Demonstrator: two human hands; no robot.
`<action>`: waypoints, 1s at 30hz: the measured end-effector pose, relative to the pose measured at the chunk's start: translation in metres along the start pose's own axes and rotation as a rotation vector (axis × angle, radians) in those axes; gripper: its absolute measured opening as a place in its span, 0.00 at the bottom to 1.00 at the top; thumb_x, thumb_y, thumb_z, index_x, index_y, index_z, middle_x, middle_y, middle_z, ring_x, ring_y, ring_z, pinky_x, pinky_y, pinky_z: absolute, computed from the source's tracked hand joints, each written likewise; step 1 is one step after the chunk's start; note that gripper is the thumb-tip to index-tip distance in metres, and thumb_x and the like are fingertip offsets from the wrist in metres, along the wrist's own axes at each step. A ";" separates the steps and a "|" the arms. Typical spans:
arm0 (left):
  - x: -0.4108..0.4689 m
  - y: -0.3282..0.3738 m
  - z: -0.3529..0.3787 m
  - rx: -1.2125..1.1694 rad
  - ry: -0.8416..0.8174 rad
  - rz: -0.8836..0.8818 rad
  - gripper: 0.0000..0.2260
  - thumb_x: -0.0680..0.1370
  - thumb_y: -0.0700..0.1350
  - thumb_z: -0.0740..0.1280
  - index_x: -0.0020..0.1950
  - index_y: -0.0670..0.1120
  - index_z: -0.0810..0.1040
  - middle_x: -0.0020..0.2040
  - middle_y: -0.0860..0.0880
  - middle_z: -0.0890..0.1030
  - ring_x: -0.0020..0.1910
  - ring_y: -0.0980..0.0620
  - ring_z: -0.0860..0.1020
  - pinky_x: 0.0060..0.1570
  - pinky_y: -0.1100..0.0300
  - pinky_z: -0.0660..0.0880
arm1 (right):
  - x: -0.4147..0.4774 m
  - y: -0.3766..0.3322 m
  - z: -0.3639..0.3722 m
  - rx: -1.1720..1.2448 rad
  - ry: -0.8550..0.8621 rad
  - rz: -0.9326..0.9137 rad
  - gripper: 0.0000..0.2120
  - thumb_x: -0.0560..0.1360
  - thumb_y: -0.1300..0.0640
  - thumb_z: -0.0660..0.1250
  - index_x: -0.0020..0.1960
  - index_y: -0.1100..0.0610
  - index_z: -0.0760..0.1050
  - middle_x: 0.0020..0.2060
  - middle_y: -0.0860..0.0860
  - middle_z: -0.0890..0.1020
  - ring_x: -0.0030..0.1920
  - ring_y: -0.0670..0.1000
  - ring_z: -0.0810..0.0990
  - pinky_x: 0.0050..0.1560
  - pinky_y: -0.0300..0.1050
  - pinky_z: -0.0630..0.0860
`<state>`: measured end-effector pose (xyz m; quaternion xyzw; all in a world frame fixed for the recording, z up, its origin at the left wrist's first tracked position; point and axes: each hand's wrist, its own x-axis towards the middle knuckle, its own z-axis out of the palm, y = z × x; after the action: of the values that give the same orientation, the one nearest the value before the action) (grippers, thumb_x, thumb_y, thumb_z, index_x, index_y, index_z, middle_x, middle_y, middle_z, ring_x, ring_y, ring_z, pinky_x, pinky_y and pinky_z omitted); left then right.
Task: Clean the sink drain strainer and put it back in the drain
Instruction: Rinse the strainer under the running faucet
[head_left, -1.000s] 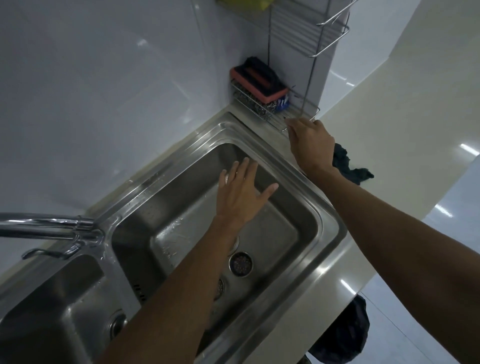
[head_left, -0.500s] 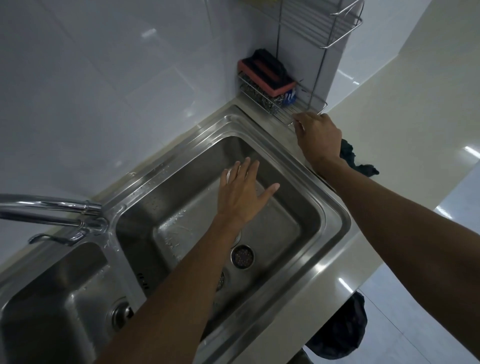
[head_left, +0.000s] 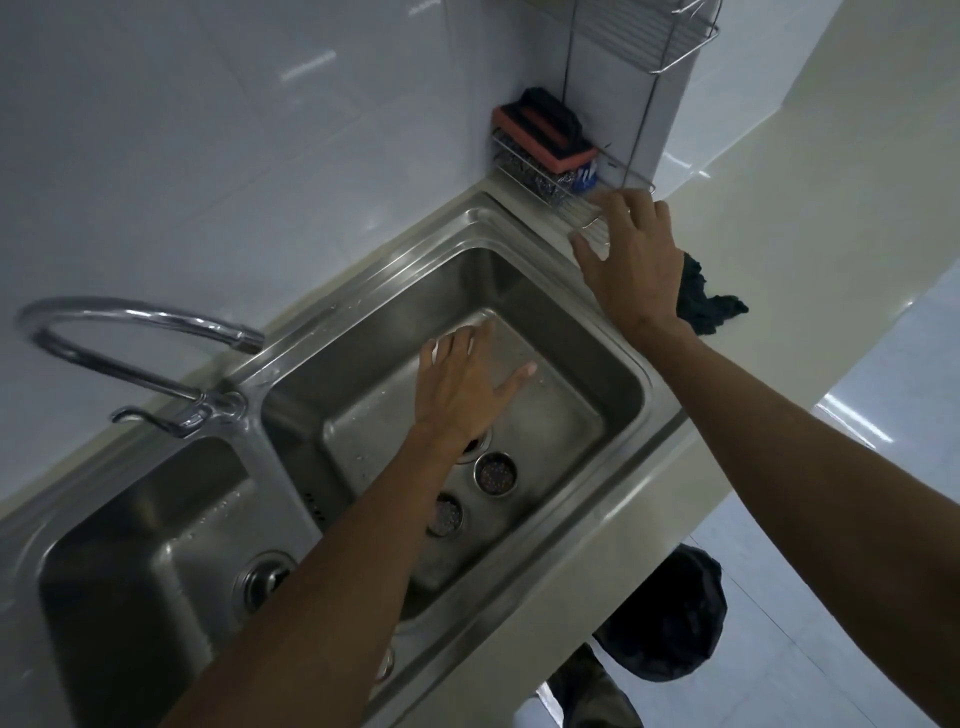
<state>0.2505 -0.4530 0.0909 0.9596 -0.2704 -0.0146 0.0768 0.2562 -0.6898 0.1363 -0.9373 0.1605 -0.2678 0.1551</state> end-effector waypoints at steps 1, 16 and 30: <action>-0.009 -0.006 -0.002 0.003 -0.007 -0.004 0.37 0.78 0.74 0.52 0.77 0.48 0.65 0.71 0.46 0.75 0.70 0.47 0.72 0.69 0.48 0.64 | -0.010 -0.012 -0.003 0.007 -0.003 -0.019 0.21 0.78 0.42 0.65 0.67 0.51 0.71 0.63 0.52 0.75 0.60 0.53 0.73 0.42 0.41 0.72; -0.212 -0.094 0.032 -0.108 -0.062 -0.232 0.32 0.82 0.68 0.55 0.74 0.44 0.71 0.71 0.45 0.75 0.70 0.45 0.72 0.70 0.50 0.67 | -0.231 -0.135 0.094 -0.058 -1.043 -0.362 0.39 0.74 0.43 0.70 0.78 0.51 0.56 0.70 0.57 0.69 0.69 0.63 0.69 0.55 0.60 0.77; -0.197 -0.200 -0.004 -0.077 0.197 -0.510 0.36 0.80 0.71 0.56 0.79 0.47 0.63 0.79 0.44 0.65 0.77 0.45 0.64 0.76 0.43 0.56 | -0.267 -0.145 0.155 -0.325 -1.084 -0.644 0.33 0.74 0.42 0.63 0.75 0.49 0.60 0.63 0.55 0.74 0.63 0.61 0.73 0.60 0.55 0.71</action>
<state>0.1857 -0.1818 0.0612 0.9898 -0.0104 0.0498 0.1330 0.1582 -0.4250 -0.0549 -0.9523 -0.1908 0.2375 -0.0179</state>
